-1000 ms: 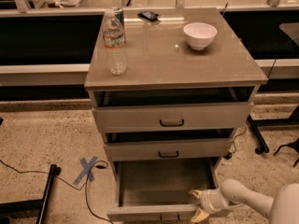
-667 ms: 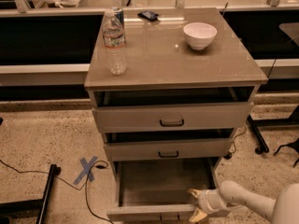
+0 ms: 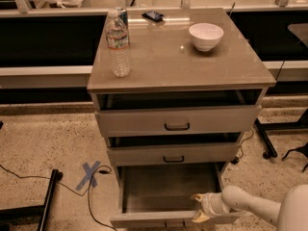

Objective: Close bottom drawer

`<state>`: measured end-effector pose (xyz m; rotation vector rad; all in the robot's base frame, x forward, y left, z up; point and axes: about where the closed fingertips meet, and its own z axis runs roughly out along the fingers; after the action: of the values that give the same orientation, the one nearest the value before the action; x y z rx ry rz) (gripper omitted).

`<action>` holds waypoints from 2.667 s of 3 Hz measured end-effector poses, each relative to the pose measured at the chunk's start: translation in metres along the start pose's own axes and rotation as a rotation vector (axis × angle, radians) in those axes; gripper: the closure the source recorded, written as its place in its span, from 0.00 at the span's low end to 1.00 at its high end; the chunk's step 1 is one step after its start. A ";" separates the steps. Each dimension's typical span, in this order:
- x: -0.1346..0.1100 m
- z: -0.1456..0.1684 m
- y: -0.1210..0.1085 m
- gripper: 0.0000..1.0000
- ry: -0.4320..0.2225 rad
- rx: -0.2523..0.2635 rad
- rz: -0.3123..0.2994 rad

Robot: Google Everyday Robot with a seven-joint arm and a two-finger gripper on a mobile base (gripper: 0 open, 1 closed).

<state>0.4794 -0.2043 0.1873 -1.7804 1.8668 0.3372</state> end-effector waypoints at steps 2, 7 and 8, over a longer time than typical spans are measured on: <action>0.013 0.004 -0.022 0.52 0.021 0.045 0.055; -0.026 -0.050 -0.026 0.24 -0.212 0.120 0.044; -0.026 -0.067 -0.004 0.47 -0.218 0.098 0.092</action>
Offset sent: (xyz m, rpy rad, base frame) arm 0.0385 -0.0238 -0.0030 -0.0098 -0.0228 -0.1216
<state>0.4696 -0.2175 0.2571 -1.5312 1.7814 0.4471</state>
